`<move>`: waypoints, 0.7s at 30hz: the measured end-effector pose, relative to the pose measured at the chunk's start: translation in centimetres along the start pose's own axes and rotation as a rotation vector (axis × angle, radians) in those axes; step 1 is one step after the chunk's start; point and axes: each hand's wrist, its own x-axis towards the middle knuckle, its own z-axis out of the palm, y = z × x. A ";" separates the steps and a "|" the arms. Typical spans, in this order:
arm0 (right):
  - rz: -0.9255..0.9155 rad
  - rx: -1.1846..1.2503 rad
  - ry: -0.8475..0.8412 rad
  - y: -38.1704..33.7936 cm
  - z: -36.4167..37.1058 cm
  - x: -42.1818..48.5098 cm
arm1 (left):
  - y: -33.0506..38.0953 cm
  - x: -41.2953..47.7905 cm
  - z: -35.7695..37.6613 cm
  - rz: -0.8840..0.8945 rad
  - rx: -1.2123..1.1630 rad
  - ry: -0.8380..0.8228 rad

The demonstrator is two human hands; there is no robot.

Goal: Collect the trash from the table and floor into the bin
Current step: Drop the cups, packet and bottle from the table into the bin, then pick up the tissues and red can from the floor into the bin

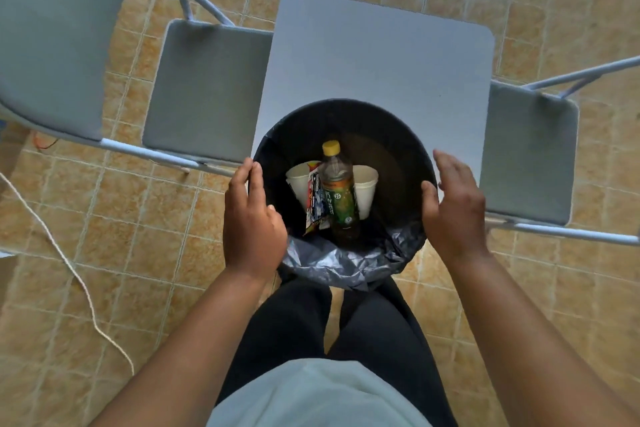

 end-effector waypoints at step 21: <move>0.430 0.034 0.471 -4.6 3.9 -28.5 | -6.4 -10.5 -3.6 0.457 -0.185 -0.232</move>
